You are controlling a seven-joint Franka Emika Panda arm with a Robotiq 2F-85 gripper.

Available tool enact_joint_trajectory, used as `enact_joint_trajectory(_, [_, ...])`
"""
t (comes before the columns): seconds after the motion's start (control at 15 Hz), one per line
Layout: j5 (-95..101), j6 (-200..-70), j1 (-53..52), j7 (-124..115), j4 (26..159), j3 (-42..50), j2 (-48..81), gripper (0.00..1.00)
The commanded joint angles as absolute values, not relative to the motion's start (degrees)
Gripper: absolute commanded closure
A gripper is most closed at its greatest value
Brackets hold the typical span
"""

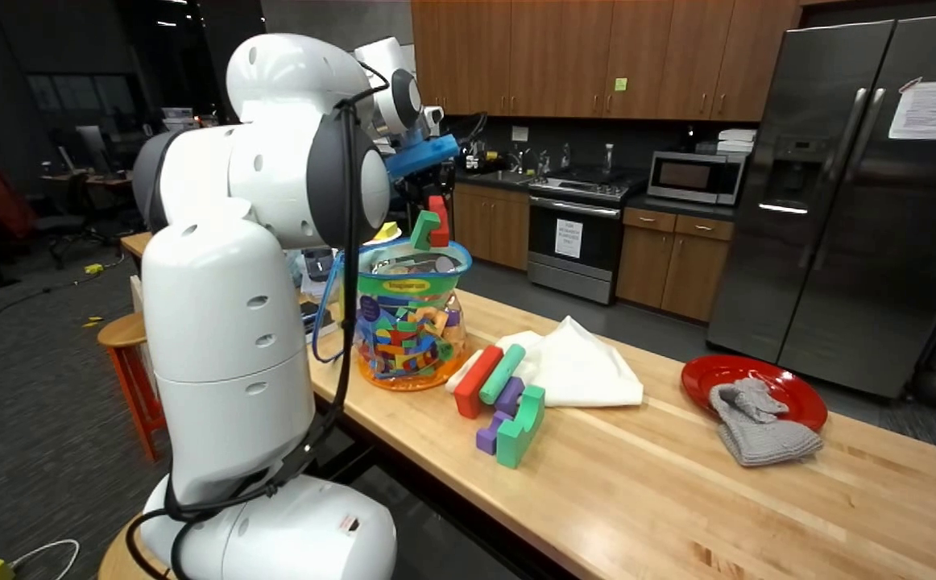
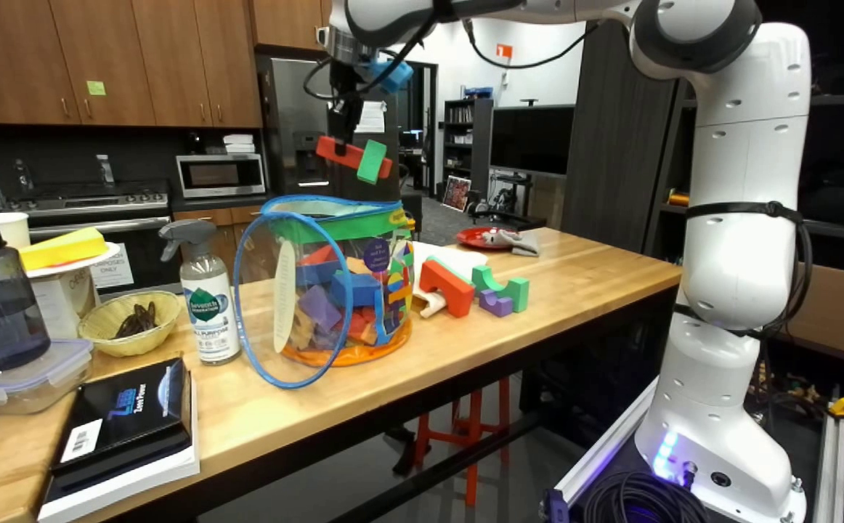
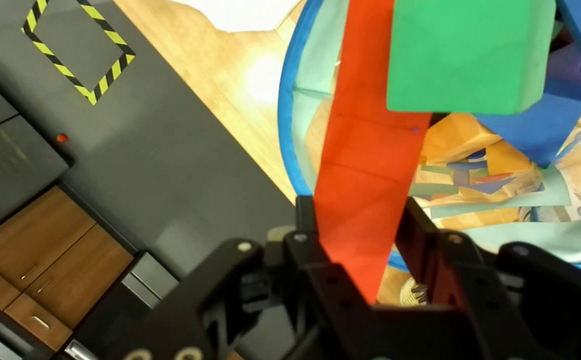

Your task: Remove one orange block from the toy bag

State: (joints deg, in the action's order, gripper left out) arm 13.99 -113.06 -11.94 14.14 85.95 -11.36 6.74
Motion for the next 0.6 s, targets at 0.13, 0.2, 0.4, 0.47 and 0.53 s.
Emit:
enact_joint_trajectory(0.13, [14.36,-112.81,-12.66,14.35,83.35,-11.65,9.14,0.83])
enact_joint_trajectory(0.2, [13.03,-112.9,-13.08,14.41,84.13,-12.21,9.46,0.83])
enact_joint_trajectory(0.4, [11.42,-113.04,-14.49,14.42,86.77,-13.63,10.09,0.83])
enact_joint_trajectory(0.47, [11.27,-112.9,-15.07,14.42,87.47,-14.1,10.49,0.83])
enact_joint_trajectory(0.53, [11.06,-113.01,-15.55,14.5,88.37,-14.5,10.62,0.83])
